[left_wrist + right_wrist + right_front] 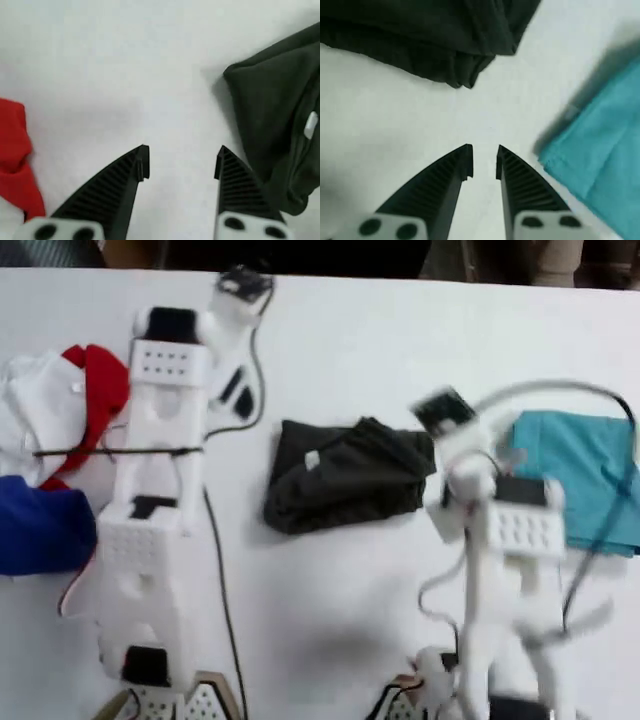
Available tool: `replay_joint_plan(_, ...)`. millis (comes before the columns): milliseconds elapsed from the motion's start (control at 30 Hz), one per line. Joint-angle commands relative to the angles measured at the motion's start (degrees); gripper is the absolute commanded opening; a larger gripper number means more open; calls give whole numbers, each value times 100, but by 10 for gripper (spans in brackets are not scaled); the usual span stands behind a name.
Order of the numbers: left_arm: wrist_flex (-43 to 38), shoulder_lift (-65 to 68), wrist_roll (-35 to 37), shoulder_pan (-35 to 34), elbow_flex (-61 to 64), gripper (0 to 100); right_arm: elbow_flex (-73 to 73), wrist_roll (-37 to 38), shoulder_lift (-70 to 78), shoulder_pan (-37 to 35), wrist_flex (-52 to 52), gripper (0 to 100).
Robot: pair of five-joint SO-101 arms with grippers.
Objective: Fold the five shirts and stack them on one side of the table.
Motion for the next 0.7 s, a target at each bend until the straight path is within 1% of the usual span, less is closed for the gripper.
replay_joint_plan(0,97,-949,-53,-422,725,229,-1213,-44,1279,-664,22,98)
replay_joint_plan(133,44,-1635,-53,-809,1780,229,-2382,-44,2167,-1314,189,104)
replay_joint_plan(200,-53,-2004,-53,-1011,2413,229,-2963,-44,2651,-1490,312,142)
replay_joint_plan(300,-404,-2681,-79,-1345,3459,229,-3807,-44,3468,-1560,549,196)
replay_joint_plan(433,-1108,-3727,-229,-1697,5059,229,-4932,18,4505,-1534,936,190)
replay_joint_plan(533,-1626,-4492,-255,-1802,6211,229,-5732,404,5138,-1587,1305,191)
replay_joint_plan(667,-2189,-5240,-255,-1829,7345,229,-6901,756,5789,-1578,1824,192)
